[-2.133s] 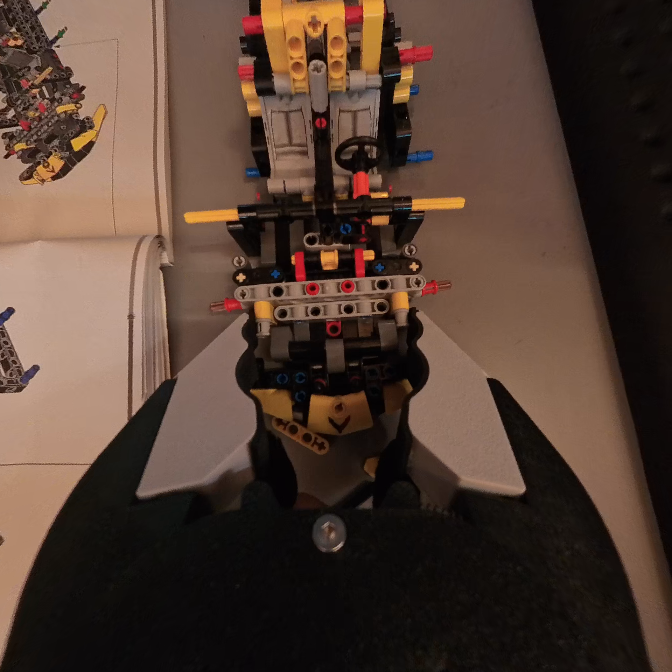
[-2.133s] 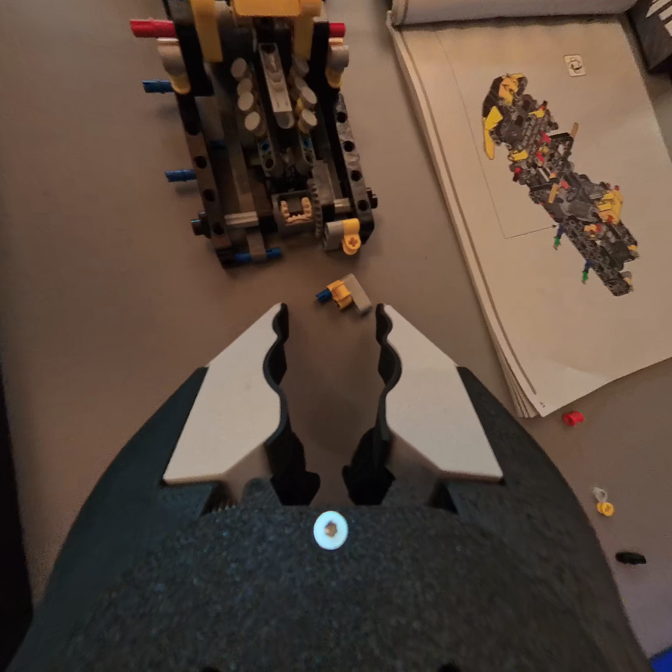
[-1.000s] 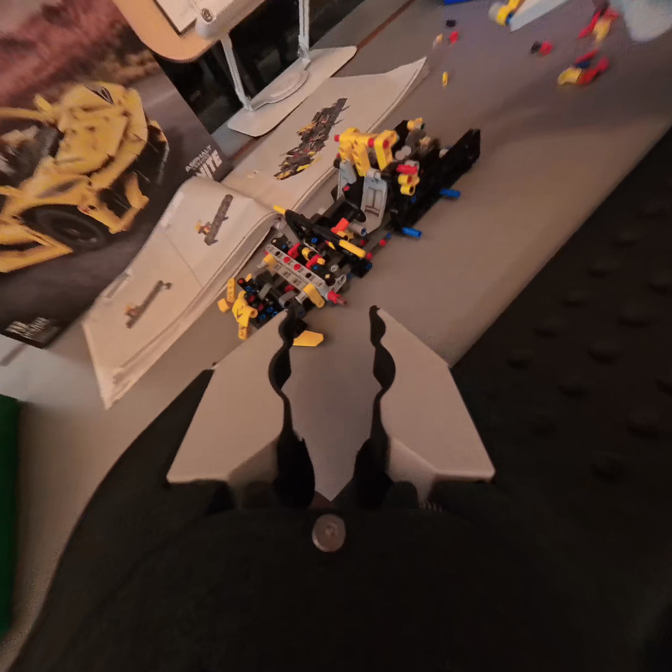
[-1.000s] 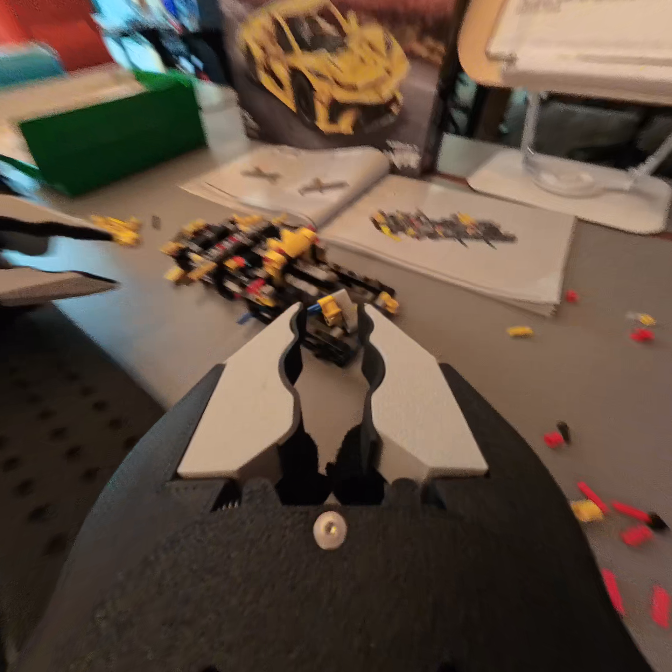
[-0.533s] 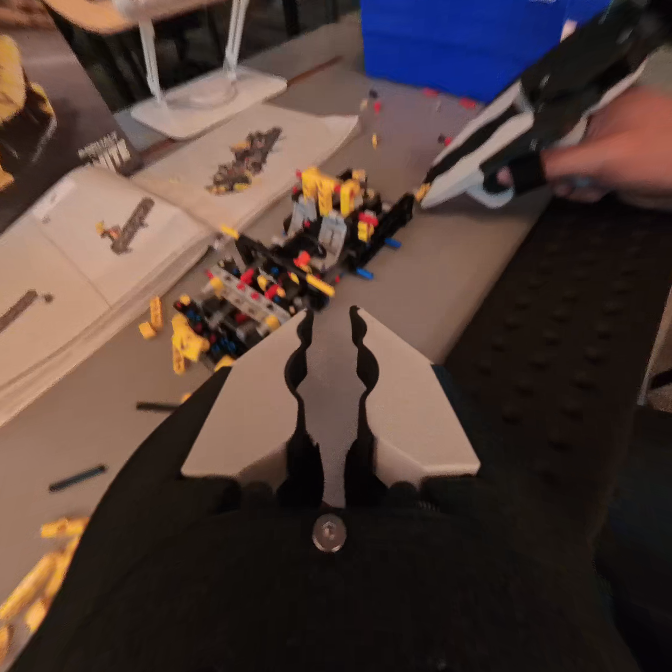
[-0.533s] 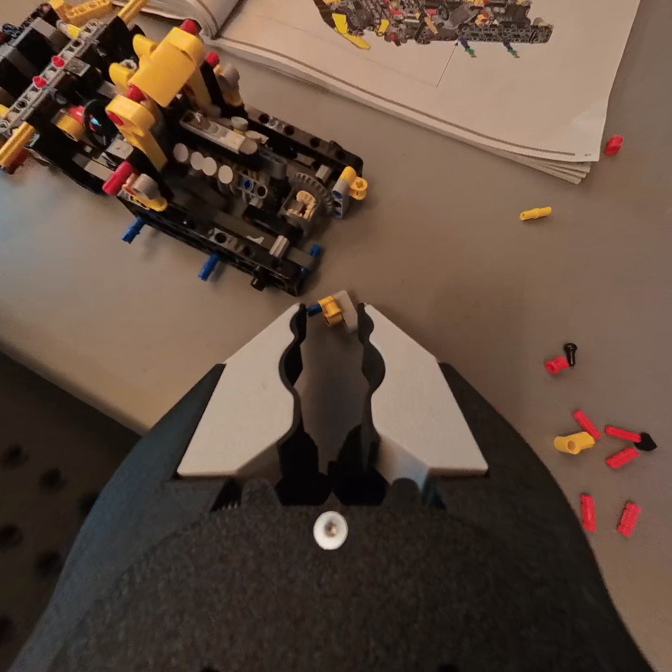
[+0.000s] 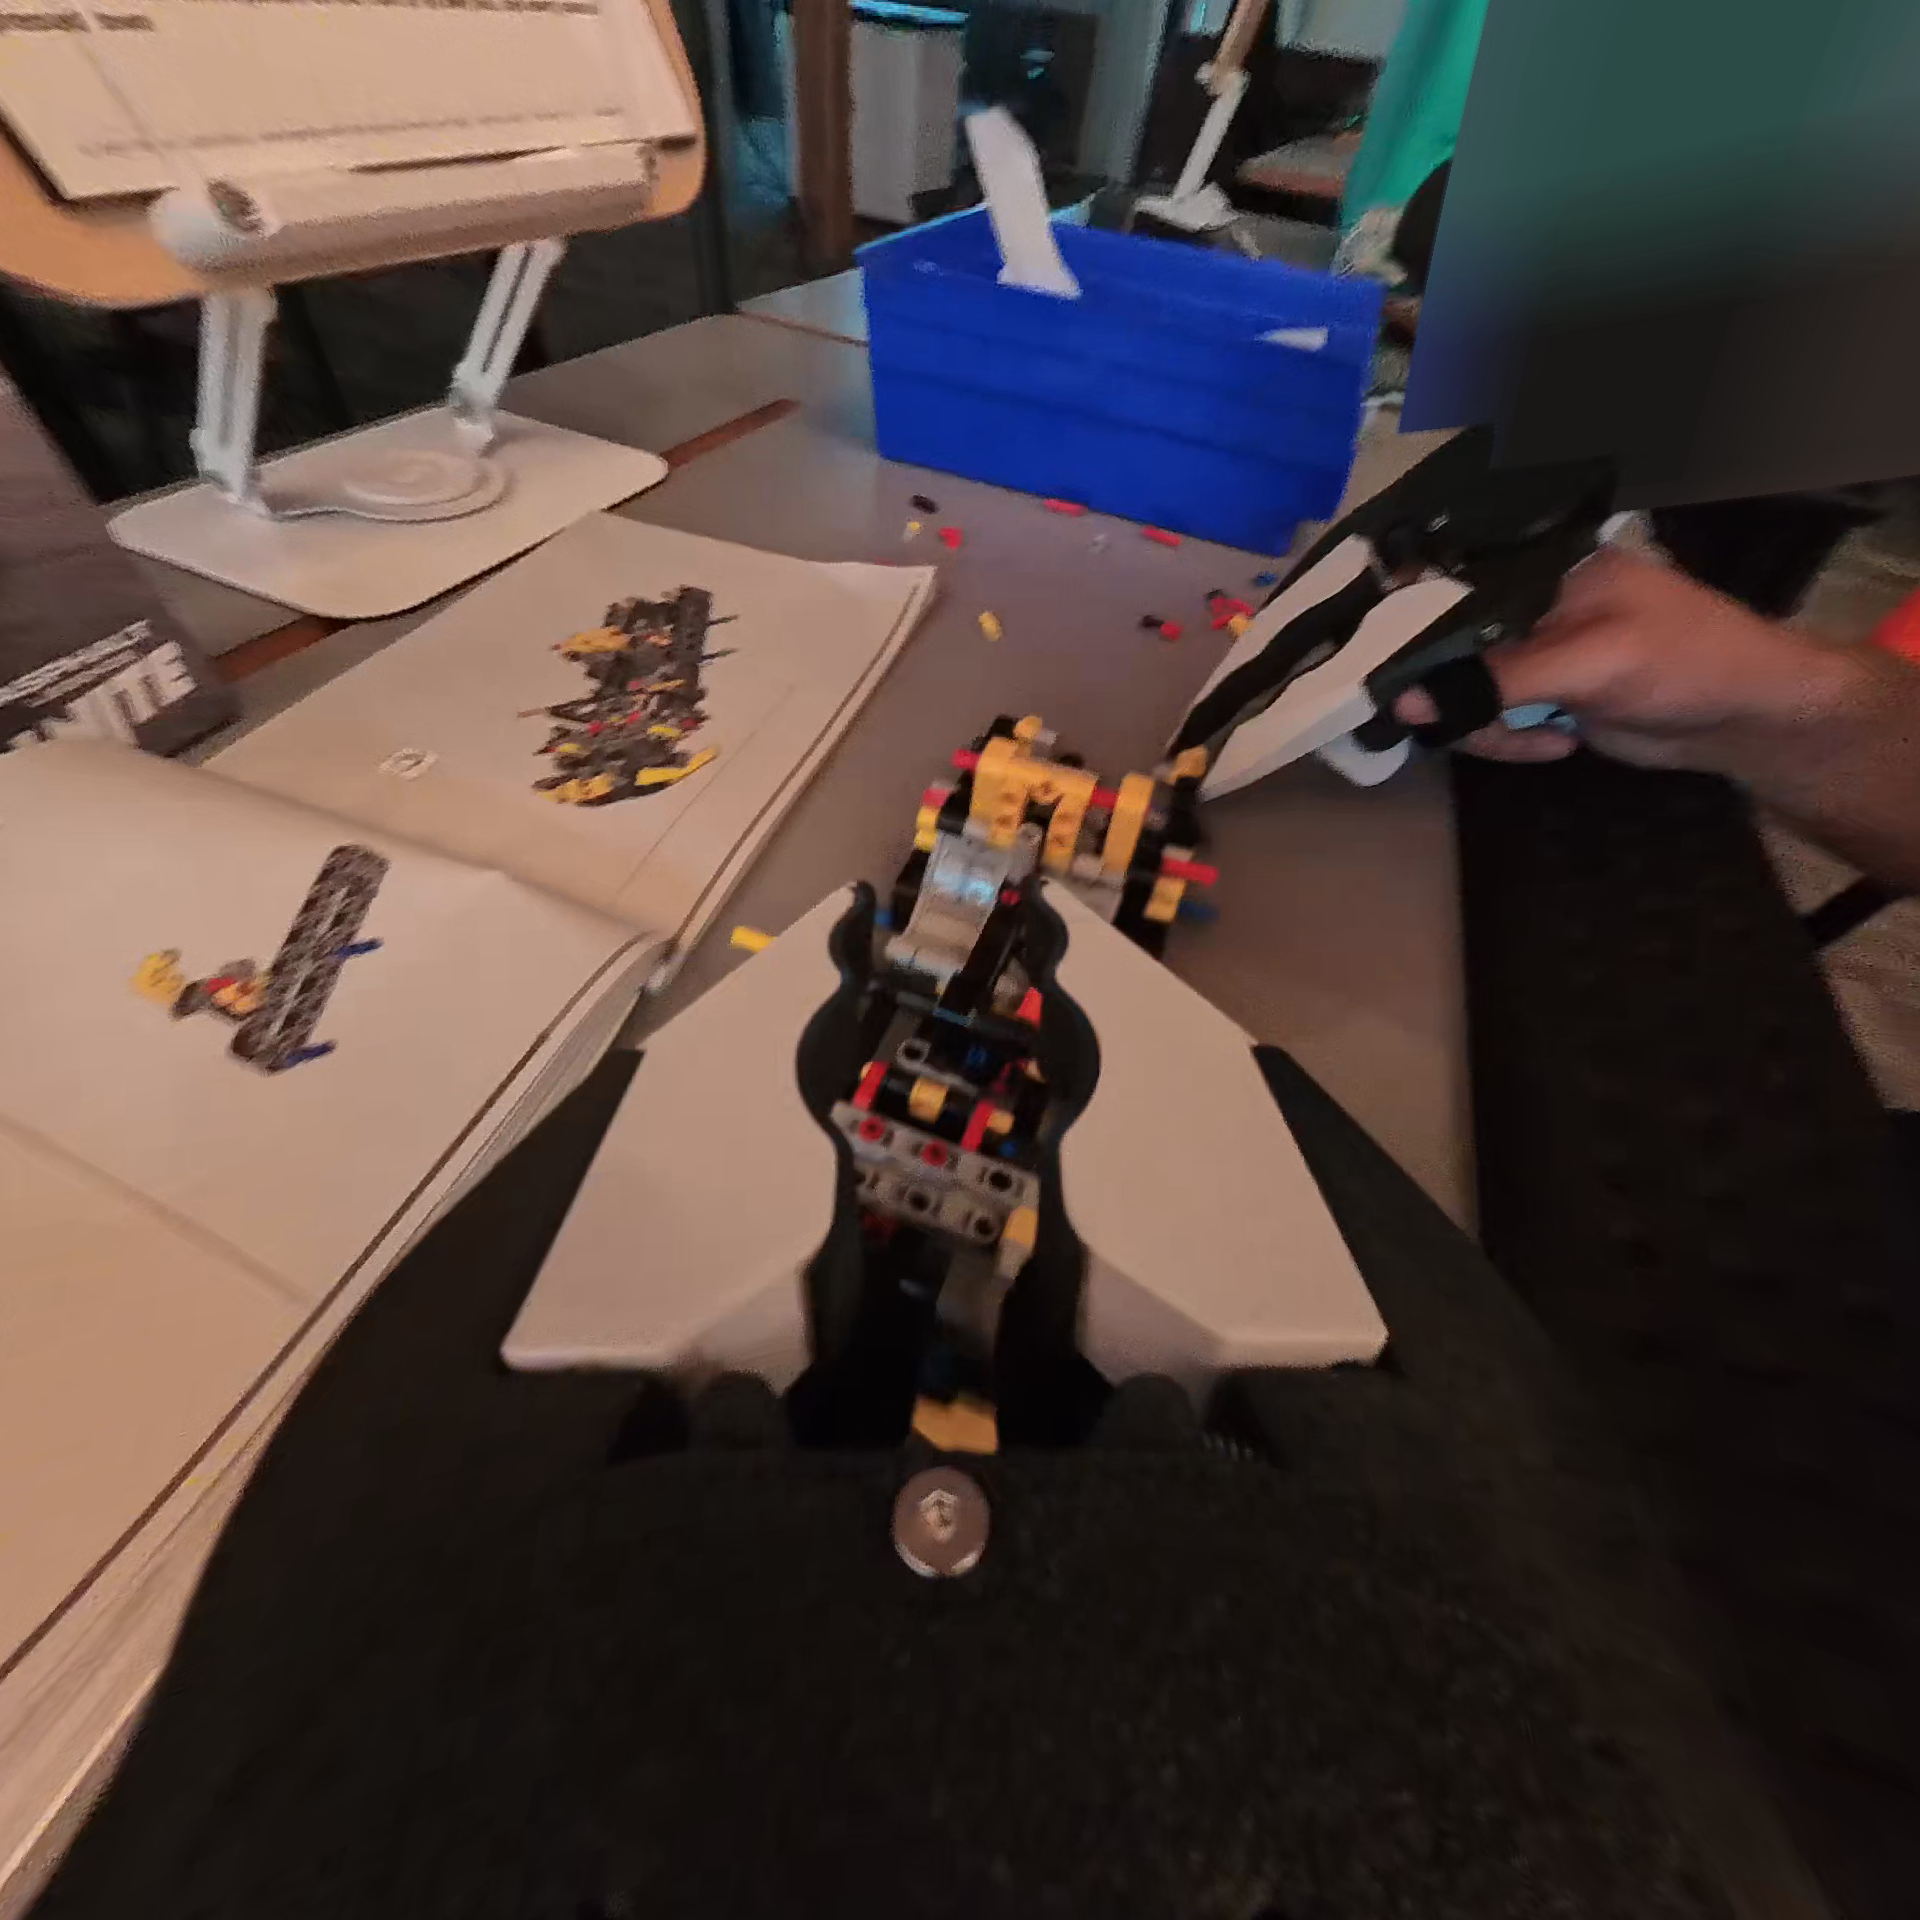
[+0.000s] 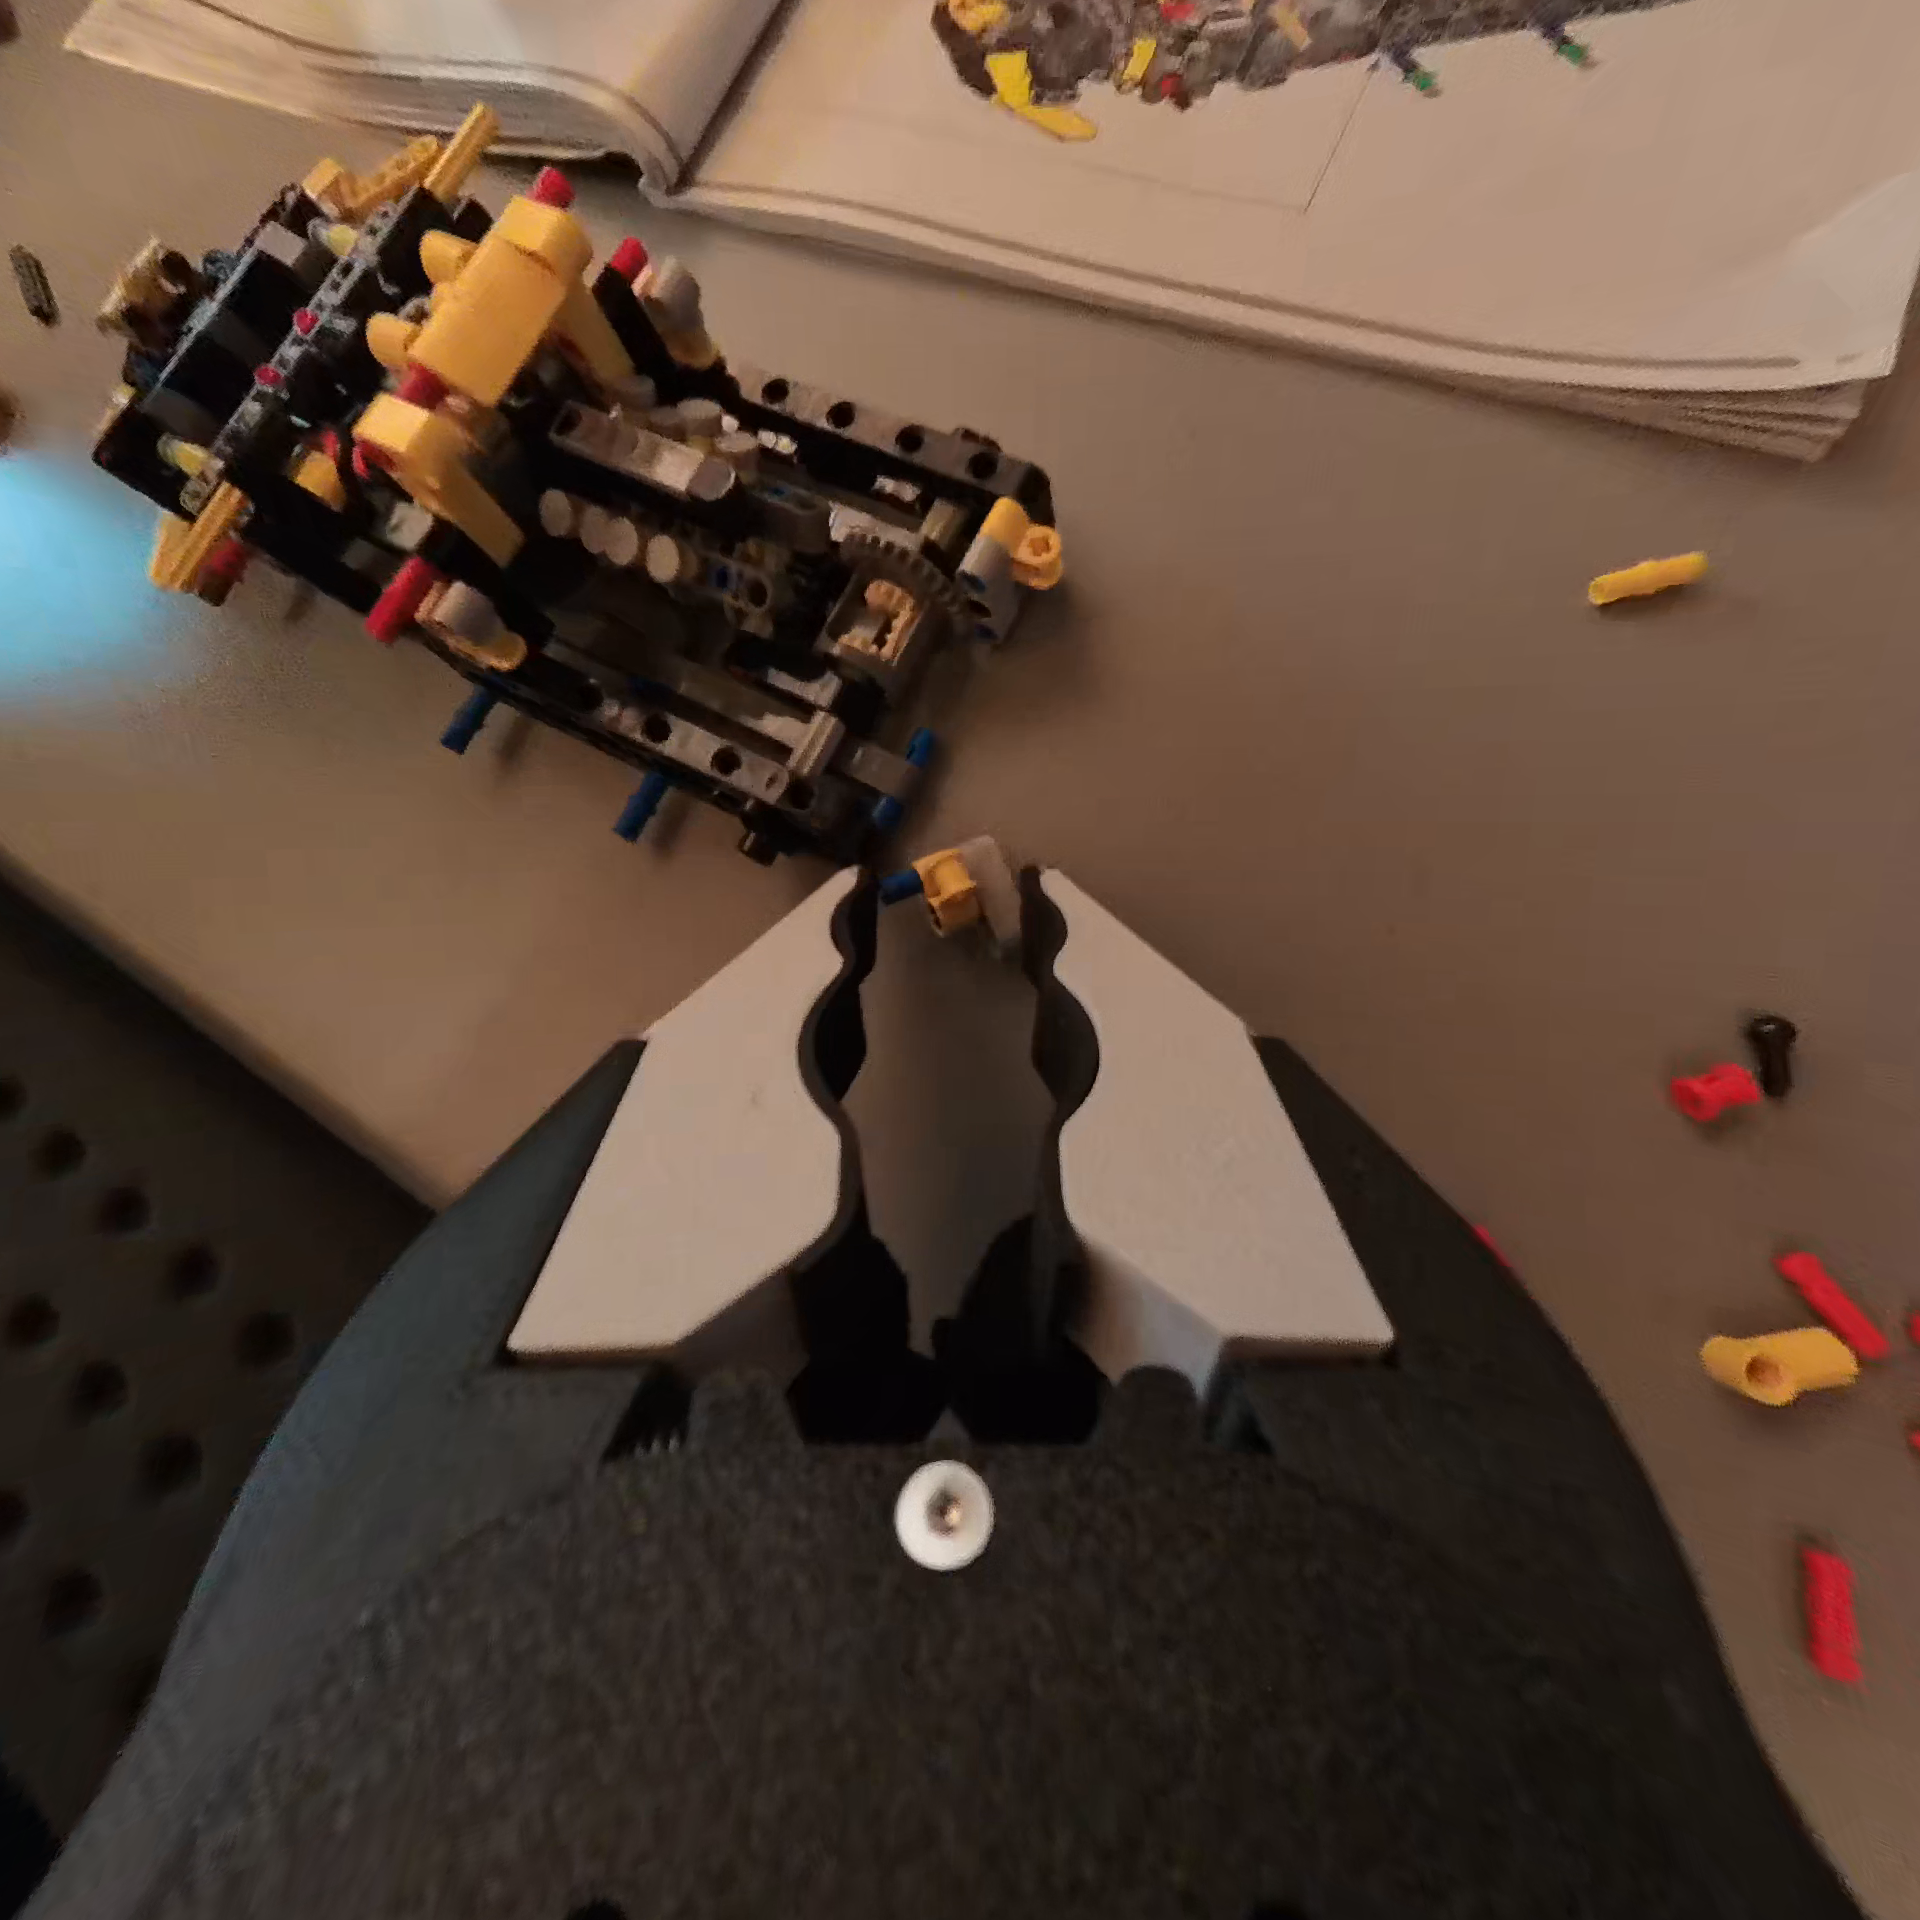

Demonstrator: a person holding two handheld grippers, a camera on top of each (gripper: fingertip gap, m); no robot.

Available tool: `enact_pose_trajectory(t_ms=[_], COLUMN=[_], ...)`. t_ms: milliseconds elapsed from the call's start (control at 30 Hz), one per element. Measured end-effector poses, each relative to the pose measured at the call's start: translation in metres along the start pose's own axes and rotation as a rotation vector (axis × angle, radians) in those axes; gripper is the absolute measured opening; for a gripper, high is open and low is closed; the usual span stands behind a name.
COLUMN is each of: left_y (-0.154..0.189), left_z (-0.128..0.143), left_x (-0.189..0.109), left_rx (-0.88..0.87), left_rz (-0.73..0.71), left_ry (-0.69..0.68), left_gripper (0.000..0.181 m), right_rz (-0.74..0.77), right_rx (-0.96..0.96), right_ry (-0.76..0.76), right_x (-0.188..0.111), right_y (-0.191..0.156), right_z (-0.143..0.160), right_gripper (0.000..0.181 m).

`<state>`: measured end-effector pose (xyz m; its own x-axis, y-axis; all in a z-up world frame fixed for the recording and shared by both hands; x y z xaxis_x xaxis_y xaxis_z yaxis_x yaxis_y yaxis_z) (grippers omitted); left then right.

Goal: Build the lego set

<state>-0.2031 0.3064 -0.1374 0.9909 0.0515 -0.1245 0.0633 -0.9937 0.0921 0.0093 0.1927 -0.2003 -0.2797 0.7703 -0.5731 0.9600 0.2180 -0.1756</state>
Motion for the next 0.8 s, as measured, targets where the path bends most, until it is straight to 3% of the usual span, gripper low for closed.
enact_pose_trajectory(t_ms=[100, 300, 400, 567, 800], left_y=[0.002, 0.009, 0.018, 0.023, 0.019], left_z=[0.001, 0.022, 0.021, 0.019, 0.025], left_x=[0.001, 0.008, 0.011, 0.010, 0.011], left_rx=[-0.031, -0.072, -0.039, -0.140, -0.128], left_rz=[0.032, 0.080, 0.083, 0.126, 0.121], left_ry=[-0.012, -0.100, -0.099, -0.068, -0.094], left_gripper=[0.028, 0.029, 0.028, 0.029, 0.029], right_rz=[0.093, 0.074, 0.101, 0.102, 0.077], right_rx=[-0.029, 0.017, -0.025, -0.031, 0.013], right_ry=[0.067, 0.072, 0.010, 0.004, 0.012], right_x=[-0.005, -0.003, 0.003, 0.003, 0.003], right_y=[0.015, 0.020, 0.019, 0.019, 0.021], right_z=[-0.007, -0.006, 0.000, 0.000, -0.001], right_gripper=[0.026, 0.026, 0.027, 0.028, 0.027])
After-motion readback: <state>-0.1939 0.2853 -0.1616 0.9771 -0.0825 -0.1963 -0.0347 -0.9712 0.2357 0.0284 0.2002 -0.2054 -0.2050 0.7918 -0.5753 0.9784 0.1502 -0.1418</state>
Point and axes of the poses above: each gripper's, where its closed fingertips meet, x out along the fingers, z out of its underside, y = z × x across the jaws, the point moved 5 cm from there along -x, back along the fingers, and after that the axes turned 10 degrees about y, right-handed, at the moved point
